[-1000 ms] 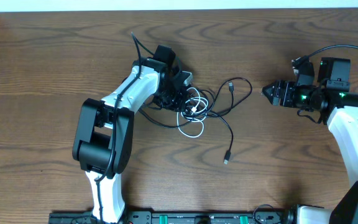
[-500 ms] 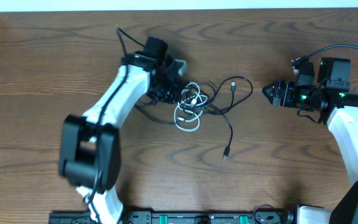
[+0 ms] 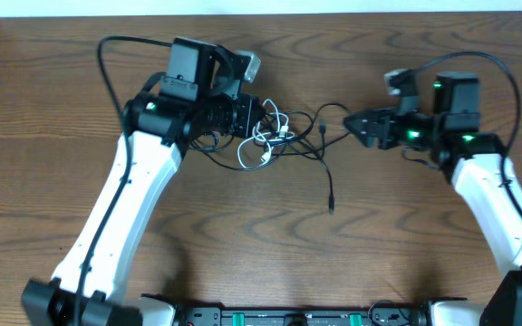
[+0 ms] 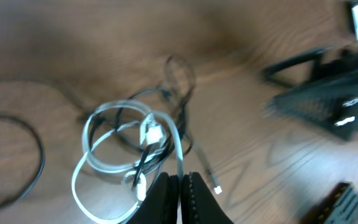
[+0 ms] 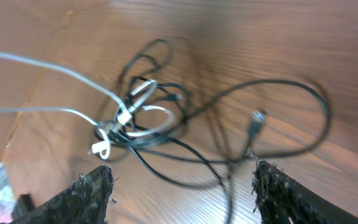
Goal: Untangle cables
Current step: 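Lift the white cable upward with the left gripper, right gripper holding bundle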
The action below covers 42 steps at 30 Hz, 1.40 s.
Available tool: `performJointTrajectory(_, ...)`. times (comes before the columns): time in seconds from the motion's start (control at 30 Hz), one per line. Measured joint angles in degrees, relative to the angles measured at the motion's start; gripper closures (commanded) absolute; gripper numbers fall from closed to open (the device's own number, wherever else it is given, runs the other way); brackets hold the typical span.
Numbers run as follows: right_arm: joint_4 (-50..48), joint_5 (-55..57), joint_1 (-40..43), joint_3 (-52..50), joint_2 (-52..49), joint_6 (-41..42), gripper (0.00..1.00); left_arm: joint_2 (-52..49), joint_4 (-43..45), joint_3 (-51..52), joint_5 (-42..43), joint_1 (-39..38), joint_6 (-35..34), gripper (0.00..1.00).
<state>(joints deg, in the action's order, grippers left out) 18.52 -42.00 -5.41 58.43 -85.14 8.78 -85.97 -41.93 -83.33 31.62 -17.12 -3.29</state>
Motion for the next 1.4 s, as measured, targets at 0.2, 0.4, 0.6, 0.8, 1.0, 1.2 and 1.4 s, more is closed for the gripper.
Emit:
performJointTrajectory(0.2,-5.9,2.6,-7.2,0.0,0.0,6.0,0.30,7.8,8.7,0.0,3.0,0.0,-4.4,0.93)
performJointTrajectory(0.4,-7.2,8.6,-12.0,0.0,0.0,11.1,0.29,14.4,12.6,0.0,4.1,0.0,-7.4,0.93)
performJointTrajectory(0.6,-7.4,11.8,-14.1,0.0,0.0,13.0,0.28,15.9,19.9,0.0,4.1,0.0,-10.3,0.93)
performJointTrajectory(0.8,-7.3,12.1,-15.6,0.0,0.0,12.6,0.27,16.3,28.2,0.0,4.3,2.3,-17.5,0.93)
performJointTrajectory(1.0,-7.3,12.1,-15.7,0.0,0.0,12.0,0.28,16.4,33.2,0.0,4.3,6.6,-26.7,0.93)
performJointTrajectory(1.2,-7.4,12.0,-15.7,0.0,-2.6,11.8,0.30,16.4,39.8,0.0,4.3,9.2,-35.1,0.93)
performJointTrajectory(1.4,-7.5,12.0,-15.7,0.0,-4.4,11.8,0.29,16.4,49.8,0.0,4.5,9.6,-42.4,0.93)
